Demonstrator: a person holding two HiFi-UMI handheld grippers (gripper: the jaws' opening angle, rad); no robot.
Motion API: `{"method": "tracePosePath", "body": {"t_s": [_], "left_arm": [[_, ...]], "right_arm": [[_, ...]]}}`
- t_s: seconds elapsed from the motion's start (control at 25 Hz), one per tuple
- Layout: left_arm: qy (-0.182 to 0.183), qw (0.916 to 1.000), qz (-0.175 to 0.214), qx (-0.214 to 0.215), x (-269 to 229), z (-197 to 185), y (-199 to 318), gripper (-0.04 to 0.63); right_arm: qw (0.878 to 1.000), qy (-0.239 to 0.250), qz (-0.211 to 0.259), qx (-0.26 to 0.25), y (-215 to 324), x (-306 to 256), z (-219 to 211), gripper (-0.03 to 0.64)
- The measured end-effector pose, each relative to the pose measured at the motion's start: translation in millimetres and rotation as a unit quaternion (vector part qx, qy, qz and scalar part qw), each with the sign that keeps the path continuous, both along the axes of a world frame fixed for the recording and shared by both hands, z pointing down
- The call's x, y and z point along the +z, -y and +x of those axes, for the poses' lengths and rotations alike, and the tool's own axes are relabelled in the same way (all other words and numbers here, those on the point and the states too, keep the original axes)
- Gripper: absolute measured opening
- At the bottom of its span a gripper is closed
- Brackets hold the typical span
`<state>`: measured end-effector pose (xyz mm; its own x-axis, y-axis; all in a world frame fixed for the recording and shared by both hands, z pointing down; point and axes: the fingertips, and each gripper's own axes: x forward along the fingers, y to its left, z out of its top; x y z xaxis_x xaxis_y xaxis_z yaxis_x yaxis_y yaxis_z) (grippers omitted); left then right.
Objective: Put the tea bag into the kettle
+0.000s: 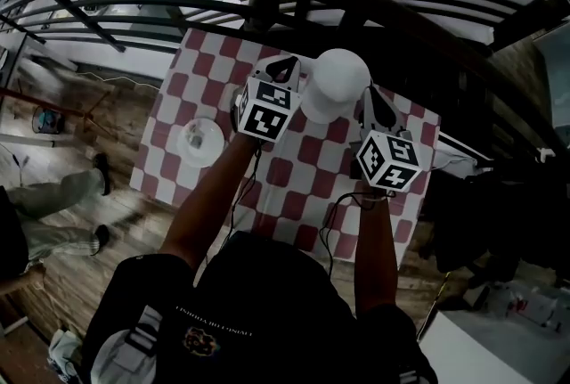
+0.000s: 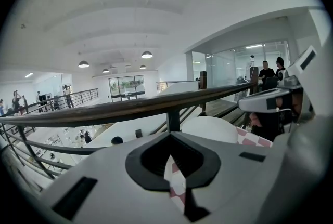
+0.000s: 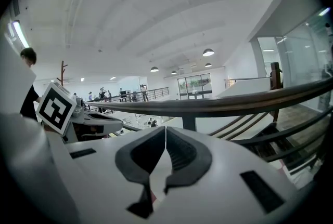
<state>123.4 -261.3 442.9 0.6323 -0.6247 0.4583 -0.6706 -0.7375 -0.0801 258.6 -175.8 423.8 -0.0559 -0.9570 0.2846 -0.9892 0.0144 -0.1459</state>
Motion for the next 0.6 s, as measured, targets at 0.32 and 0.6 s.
{"method": "tracePosePath", "body": {"t_s": [0.32,0.6], "left_arm": [[0.007,0.9999,-0.009,-0.002,12,6,16,-0.002],[0.009,0.9998,-0.015,0.002,20,9,17,-0.002]], "right_arm": [[1.0,0.001,-0.01,0.008,3,9,7,0.014],[1.0,0.002,-0.016,0.011,5,16,8,0.014]]}}
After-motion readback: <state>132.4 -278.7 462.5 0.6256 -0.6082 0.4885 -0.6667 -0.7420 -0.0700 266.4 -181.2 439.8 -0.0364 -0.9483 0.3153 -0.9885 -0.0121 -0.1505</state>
